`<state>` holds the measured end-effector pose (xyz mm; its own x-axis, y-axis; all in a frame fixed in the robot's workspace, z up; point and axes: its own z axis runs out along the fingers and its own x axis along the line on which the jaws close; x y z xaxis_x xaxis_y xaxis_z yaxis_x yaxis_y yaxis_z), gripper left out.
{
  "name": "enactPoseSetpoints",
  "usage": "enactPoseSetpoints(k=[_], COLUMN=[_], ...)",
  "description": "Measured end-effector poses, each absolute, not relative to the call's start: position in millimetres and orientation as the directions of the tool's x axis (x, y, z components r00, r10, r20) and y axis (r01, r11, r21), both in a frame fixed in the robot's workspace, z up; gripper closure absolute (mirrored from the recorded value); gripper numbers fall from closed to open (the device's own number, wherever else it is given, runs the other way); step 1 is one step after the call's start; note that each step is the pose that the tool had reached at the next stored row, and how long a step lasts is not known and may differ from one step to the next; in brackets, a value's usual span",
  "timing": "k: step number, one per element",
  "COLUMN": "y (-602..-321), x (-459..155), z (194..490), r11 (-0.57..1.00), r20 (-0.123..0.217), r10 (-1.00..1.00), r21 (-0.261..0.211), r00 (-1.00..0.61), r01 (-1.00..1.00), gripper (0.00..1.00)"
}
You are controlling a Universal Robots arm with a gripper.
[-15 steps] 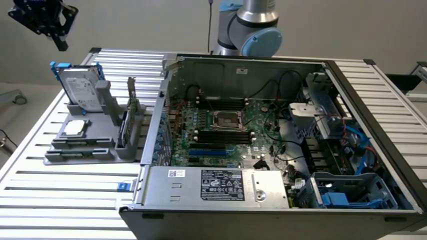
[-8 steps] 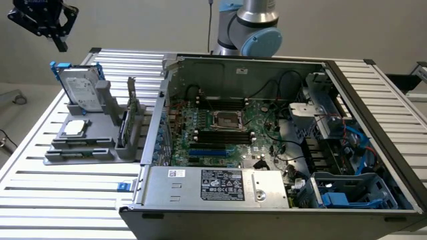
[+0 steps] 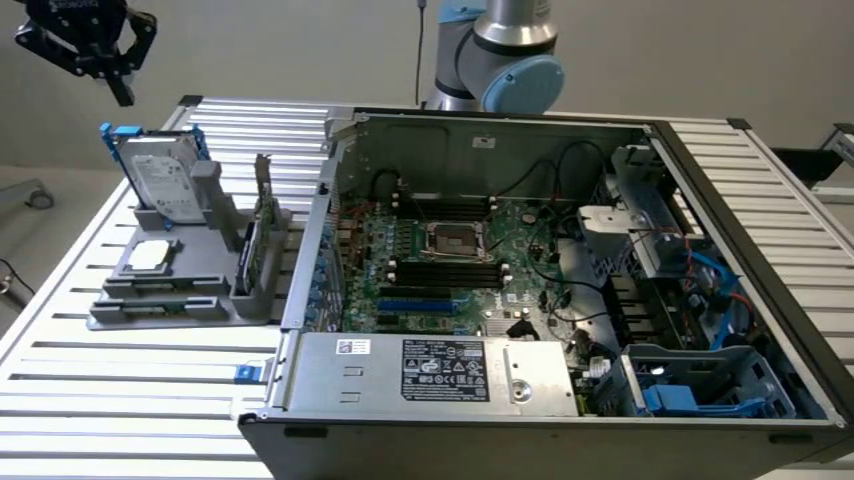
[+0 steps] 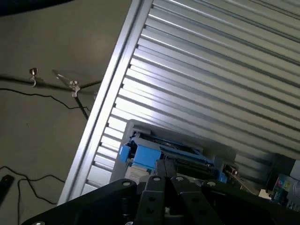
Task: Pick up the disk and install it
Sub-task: 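Pick up the disk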
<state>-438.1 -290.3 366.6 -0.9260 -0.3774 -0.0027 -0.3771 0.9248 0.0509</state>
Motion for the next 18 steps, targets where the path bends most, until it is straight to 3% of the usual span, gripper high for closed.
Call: enactPoseSetpoints(k=[18], y=[-290.3], x=[-438.1], z=[364.1], r11=[0.754], r20=[-0.003], r10=[-0.656], r21=[0.051], r00=[-0.755], r01=[-0.655], gripper=[0.89])
